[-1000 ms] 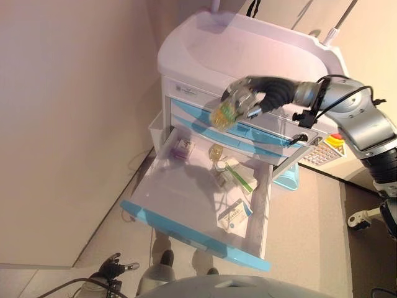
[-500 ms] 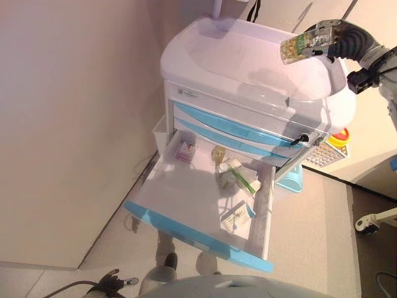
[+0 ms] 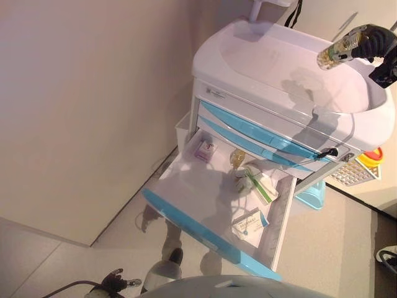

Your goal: Open the drawer and pick up the medicine

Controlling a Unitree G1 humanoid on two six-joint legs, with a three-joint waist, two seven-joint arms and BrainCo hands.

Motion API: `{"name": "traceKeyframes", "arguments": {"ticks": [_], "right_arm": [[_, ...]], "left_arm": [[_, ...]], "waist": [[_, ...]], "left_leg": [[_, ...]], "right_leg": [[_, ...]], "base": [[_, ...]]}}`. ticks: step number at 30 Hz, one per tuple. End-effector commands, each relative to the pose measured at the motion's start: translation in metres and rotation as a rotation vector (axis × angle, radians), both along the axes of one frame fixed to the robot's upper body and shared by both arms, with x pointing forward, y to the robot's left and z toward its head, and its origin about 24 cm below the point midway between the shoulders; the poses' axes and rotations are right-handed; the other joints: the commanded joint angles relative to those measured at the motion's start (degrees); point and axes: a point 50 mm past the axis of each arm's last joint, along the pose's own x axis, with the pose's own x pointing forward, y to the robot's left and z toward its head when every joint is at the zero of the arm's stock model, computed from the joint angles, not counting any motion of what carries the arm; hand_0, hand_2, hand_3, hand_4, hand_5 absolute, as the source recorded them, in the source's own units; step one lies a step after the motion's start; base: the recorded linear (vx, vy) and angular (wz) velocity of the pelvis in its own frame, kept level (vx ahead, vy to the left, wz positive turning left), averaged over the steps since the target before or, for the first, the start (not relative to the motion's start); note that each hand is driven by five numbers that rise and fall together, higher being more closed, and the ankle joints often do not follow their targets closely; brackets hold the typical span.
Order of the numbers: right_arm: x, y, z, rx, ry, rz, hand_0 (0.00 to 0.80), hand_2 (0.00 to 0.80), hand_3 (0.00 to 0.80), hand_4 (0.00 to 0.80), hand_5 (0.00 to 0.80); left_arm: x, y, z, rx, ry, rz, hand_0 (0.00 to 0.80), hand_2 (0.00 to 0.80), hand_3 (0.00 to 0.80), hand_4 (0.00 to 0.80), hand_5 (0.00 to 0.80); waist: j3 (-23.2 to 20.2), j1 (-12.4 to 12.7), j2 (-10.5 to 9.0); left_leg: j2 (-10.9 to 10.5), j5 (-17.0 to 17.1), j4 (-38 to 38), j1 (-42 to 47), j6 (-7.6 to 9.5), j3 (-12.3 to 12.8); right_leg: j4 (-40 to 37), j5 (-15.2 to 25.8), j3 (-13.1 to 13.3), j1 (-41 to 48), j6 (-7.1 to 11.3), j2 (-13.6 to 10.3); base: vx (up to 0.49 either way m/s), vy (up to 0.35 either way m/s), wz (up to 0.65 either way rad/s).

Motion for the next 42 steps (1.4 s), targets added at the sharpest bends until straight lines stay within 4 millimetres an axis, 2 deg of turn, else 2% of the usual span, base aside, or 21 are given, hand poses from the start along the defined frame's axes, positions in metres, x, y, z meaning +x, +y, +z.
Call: {"name": "traceKeyframes", "arguments": {"ticks": [1,10,11,16,29,39,40,41,42], "right_arm": [[-0.013,0.005,0.066,-0.154,-0.15,-0.037,0.8,0.8,0.8,0.8,0.8],[-0.012,0.001,0.059,-0.2,-0.056,-0.075,0.8,0.8,0.8,0.8,0.8],[-0.011,-0.003,0.049,-0.207,0.005,-0.095,0.8,0.8,0.8,0.8,0.8],[-0.011,-0.008,0.042,-0.211,0.048,-0.111,0.8,0.8,0.8,0.8,0.8],[-0.005,-0.005,0.031,-0.196,0.077,-0.119,0.8,0.8,0.8,0.8,0.8],[-0.005,-0.005,0.028,-0.204,0.088,-0.107,0.8,0.8,0.8,0.8,0.8],[-0.005,-0.005,0.028,-0.206,0.088,-0.105,0.618,0.618,0.618,0.618,0.618],[-0.005,-0.005,0.028,-0.209,0.086,-0.104,0.066,0.066,0.066,0.066,0.066],[-0.005,-0.005,0.028,-0.208,0.083,-0.103,0.0,0.0,0.0,0.0,0.0]], "left_arm": [[0.006,0.02,0.008,0.058,-0.002,-0.038,0.0,0.0,0.0,0.0,0.0],[0.011,0.022,0.011,0.067,-0.026,-0.048,0.0,0.0,0.0,0.0,0.0],[0.013,0.024,0.013,0.071,-0.038,-0.051,0.0,0.0,0.0,0.0,0.0],[0.016,0.024,0.014,0.068,-0.053,-0.06,0.0,0.0,0.0,0.0,0.0],[0.031,0.023,0.019,0.051,-0.113,-0.081,0.0,0.0,0.0,0.0,0.0],[0.03,0.024,0.02,0.052,-0.12,-0.081,0.0,0.0,0.0,0.0,0.0],[0.031,0.023,0.02,0.05,-0.122,-0.082,0.0,0.0,0.0,0.0,0.0],[0.031,0.023,0.02,0.049,-0.123,-0.084,0.0,0.0,0.0,0.0,0.0],[0.032,0.024,0.02,0.049,-0.125,-0.087,0.0,0.0,0.0,0.0,0.0]], "waist": [[0.2,1.6,-2.6],[1.9,2.6,-2.87],[2.8,3.1,-2.8],[3.4,3.4,-2.57],[5.6,4.0,-1.45],[6.2,3.8,-1.16],[6.3,3.8,-1.09],[6.3,3.8,-1.06],[6.4,3.8,-1.01]], "left_leg": [[-1.7,-6.7,0.1,1.7,-0.02,0.5],[-1.4,-6.0,0.1,0.4,-0.22,-0.5],[-1.3,-5.6,0.1,-0.3,-0.41,-0.9],[-1.3,-5.1,0.1,-1.2,-0.63,-1.4],[-1.3,-4.4,0.1,-2.8,-0.76,-2.0],[-1.3,-4.2,0.1,-3.1,-0.79,-1.9],[-1.2,-4.3,0.1,-3.1,-0.8,-1.8],[-1.2,-4.3,0.1,-3.1,-0.81,-1.8],[-1.2,-4.3,0.1,-3.2,-0.8,-1.8]], "right_leg": [[2.5,-1.1,0.2,-0.3,1.4,-0.2],[2.3,-1.2,-0.4,-0.9,1.15,0.0],[2.2,-1.3,-0.9,-1.1,1.0,0.1],[2.1,-1.4,-1.3,-1.5,0.88,0.0],[2.4,-1.3,-1.4,-3.2,0.69,-0.1],[2.7,-1.2,-1.1,-3.7,0.77,-0.3],[2.8,-1.2,-1.1,-3.8,0.78,-0.4],[2.8,-1.2,-1.1,-3.8,0.79,-0.4],[2.8,-1.2,-1.1,-3.9,0.79,-0.4]], "base": [[-0.004,-0.012,0.06],[-0.015,-0.013,0.07],[-0.022,-0.025,0.19],[-0.01,-0.005,0.11],[-0.006,0.002,0.02],[-0.002,-0.001,0.0],[0.0,0.0,0.0],[0.0,0.0,0.0],[0.0,0.0,0.0]]}}
